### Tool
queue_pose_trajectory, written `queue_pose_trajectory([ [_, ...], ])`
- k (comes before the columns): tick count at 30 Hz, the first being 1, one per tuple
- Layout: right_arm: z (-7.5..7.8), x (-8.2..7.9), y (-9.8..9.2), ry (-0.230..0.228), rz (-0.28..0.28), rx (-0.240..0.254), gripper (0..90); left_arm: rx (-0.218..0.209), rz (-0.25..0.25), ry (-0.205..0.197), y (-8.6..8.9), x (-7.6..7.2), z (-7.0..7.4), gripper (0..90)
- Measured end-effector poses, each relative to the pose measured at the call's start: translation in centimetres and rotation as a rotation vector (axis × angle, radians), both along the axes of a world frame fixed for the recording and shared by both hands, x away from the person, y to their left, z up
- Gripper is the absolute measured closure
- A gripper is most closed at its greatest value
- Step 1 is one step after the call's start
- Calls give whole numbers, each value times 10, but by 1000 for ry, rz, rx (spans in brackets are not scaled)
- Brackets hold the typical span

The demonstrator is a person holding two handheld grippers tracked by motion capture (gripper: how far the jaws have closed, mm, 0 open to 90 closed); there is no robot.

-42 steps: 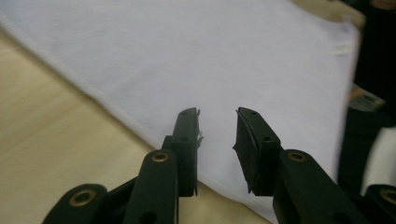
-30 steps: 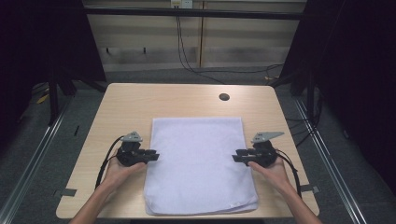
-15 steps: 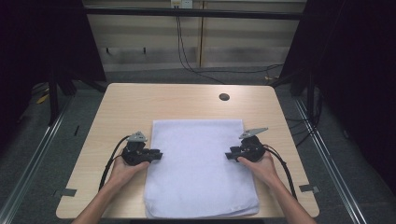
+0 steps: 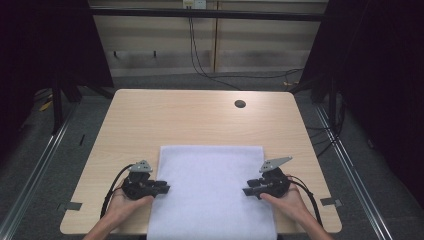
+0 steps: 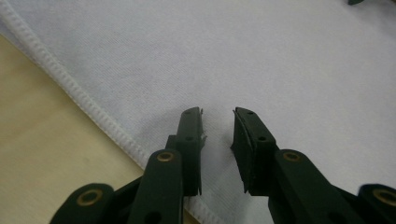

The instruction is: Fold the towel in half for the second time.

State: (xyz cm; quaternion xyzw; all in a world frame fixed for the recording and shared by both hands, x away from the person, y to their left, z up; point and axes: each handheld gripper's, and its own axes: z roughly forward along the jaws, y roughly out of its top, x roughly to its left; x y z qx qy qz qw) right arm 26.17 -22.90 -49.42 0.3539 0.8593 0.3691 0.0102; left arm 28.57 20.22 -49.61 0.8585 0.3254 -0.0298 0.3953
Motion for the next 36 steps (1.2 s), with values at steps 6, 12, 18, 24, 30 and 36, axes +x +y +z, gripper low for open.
queue_pose_trajectory([
  [6,3,-25,-1,27,45,-9,590,4,-69,28,2,-29,3,702],
  [12,15,-13,-21,-27,-63,59,598,-53,-16,-50,7,-9,18,675],
  [18,27,35,-49,-114,-185,47,594,-43,86,-77,15,37,18,648],
  [24,19,81,-60,-93,-198,40,608,-35,117,-128,9,79,22,608],
  [30,3,97,-61,-60,-198,24,582,-6,122,-82,7,100,8,555],
  [36,-6,95,-56,-40,-188,-19,573,14,140,-56,16,97,-5,493],
])
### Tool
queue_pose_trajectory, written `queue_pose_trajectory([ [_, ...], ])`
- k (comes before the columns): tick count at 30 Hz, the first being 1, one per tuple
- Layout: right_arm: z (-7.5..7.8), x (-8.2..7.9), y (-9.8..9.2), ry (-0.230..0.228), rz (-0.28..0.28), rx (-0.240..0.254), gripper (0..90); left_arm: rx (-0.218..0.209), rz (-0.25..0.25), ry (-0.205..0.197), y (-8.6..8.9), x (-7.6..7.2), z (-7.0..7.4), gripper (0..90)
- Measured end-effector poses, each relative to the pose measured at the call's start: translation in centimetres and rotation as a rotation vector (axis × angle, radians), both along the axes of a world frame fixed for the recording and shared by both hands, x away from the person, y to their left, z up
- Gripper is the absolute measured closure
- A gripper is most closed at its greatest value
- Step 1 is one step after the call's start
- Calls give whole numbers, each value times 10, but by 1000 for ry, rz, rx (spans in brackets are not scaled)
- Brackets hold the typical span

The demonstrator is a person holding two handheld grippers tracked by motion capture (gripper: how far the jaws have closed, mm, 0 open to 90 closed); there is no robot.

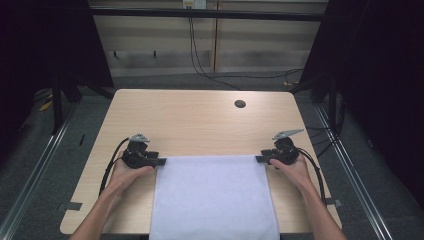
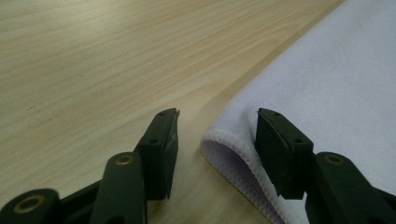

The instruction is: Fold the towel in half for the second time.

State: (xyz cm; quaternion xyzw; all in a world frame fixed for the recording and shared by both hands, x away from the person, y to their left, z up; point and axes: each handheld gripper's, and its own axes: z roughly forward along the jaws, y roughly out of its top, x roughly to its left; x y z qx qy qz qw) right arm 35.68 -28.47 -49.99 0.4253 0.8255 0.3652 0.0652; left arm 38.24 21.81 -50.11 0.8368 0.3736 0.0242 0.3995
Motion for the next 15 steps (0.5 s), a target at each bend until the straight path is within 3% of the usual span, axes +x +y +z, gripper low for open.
queue_pose_trajectory([
  [3,1,-1,3,10,15,-3,665,-1,-20,-6,0,-1,-1,513],
  [6,0,-3,6,26,26,8,824,20,-72,-22,-4,-3,-1,706],
  [8,2,-2,6,28,26,19,852,13,-79,-10,-5,-3,-1,823],
  [12,11,2,0,5,2,64,864,-24,-46,-25,1,4,10,851],
  [14,18,6,-3,-15,-24,93,866,-81,-7,-55,4,10,20,853],
  [15,23,10,-5,-40,-39,100,867,-88,1,-76,4,12,26,853],
])
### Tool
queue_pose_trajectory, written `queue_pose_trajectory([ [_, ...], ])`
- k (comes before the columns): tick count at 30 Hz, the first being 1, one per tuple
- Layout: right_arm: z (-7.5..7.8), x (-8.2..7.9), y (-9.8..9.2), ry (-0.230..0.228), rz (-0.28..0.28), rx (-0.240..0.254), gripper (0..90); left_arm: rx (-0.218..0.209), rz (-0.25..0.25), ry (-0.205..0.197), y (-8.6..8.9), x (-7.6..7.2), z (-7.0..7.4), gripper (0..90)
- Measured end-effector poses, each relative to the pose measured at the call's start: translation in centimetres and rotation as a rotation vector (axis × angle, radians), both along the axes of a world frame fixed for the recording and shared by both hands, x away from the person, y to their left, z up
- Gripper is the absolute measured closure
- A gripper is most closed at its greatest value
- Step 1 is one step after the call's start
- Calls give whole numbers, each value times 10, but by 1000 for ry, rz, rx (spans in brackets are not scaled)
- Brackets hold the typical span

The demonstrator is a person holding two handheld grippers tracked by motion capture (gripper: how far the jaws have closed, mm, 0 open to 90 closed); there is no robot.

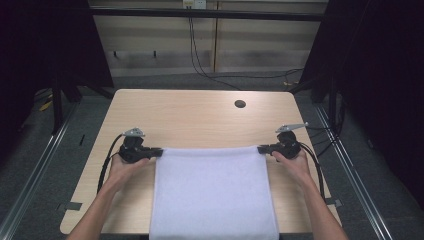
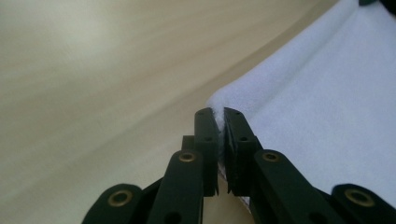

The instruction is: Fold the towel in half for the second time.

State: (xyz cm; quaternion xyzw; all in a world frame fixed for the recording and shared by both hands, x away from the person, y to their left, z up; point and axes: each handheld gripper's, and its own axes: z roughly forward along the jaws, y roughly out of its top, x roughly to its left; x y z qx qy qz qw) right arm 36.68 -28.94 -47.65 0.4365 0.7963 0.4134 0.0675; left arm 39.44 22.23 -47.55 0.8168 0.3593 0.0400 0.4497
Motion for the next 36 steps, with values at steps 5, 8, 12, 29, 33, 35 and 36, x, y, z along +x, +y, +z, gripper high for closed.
queue_pose_trajectory([
  [5,31,15,1,-67,-30,-14,868,-30,16,-58,2,14,31,854],
  [8,51,21,-1,-100,-35,-3,869,-34,7,-96,3,18,49,856],
  [12,66,28,-2,-130,-49,5,870,-49,8,-124,2,23,64,856],
  [29,102,3,-12,-225,-2,17,870,-89,-7,-222,2,0,91,856],
  [33,107,-22,-14,-256,34,32,870,-117,-26,-233,8,-22,95,856],
  [35,108,-35,-14,-271,57,49,870,-117,-42,-238,11,-35,94,857],
  [36,107,-42,-13,-273,65,37,870,-108,-51,-236,12,-43,91,856],
])
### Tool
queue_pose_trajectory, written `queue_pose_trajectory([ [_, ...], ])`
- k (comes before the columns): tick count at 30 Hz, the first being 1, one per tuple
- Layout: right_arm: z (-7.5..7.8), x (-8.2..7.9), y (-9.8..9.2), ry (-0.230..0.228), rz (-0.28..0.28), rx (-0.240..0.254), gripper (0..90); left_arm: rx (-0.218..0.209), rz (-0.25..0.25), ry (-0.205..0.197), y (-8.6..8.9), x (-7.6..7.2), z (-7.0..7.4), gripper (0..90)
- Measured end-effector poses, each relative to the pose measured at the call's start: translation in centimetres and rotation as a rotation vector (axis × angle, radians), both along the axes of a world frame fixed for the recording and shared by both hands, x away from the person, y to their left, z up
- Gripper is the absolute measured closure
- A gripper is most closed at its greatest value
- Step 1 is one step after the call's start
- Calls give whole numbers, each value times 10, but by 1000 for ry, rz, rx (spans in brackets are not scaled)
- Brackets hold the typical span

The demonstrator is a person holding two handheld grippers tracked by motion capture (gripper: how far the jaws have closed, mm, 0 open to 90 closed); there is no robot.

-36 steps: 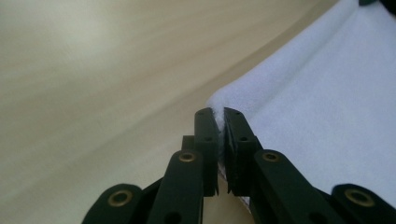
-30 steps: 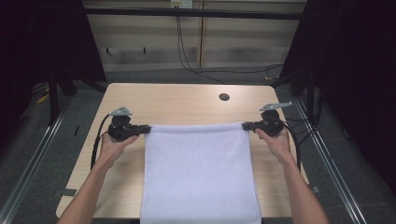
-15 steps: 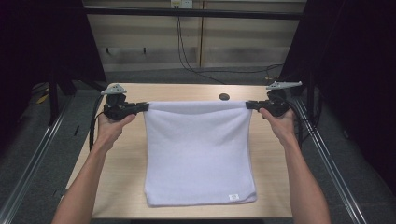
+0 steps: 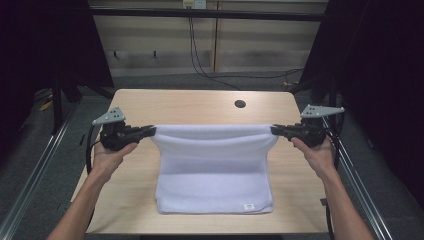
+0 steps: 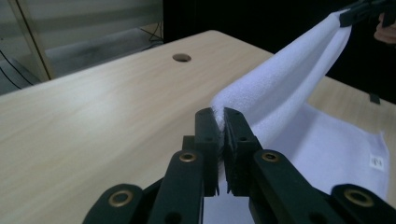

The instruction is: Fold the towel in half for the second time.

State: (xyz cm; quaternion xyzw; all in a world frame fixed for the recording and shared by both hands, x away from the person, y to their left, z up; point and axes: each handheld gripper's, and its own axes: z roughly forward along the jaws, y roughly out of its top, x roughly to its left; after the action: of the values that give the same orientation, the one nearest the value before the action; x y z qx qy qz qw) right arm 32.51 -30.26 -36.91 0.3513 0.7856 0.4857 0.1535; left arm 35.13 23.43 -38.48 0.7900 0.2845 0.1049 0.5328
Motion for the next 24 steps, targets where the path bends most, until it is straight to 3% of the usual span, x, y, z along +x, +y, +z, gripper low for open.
queue_pose_trajectory([
  [3,-11,-25,3,16,37,-1,870,34,-14,-5,3,-20,-10,856],
  [7,-36,-54,8,73,74,-31,869,33,-64,51,6,-48,-34,856],
  [10,-50,-74,10,104,90,-50,868,57,-110,96,8,-70,-54,855],
  [11,-57,-82,11,117,98,-66,866,67,-122,110,9,-73,-58,852],
  [12,-62,-87,11,125,100,-86,865,85,-135,157,9,-78,-67,849],
  [13,-71,-94,12,143,106,-105,864,109,-139,172,9,-82,-72,843],
  [15,-86,-103,13,182,128,-86,856,137,-163,203,8,-90,-84,842],
  [17,-95,-112,15,221,156,-108,831,171,-211,218,9,-99,-88,810],
  [21,-104,-130,11,274,192,-71,759,150,-266,233,15,-111,-86,730],
  [22,-105,-136,10,278,197,-71,739,117,-270,240,17,-114,-86,719],
  [24,-106,-145,7,281,200,-55,704,103,-267,232,18,-117,-86,680],
])
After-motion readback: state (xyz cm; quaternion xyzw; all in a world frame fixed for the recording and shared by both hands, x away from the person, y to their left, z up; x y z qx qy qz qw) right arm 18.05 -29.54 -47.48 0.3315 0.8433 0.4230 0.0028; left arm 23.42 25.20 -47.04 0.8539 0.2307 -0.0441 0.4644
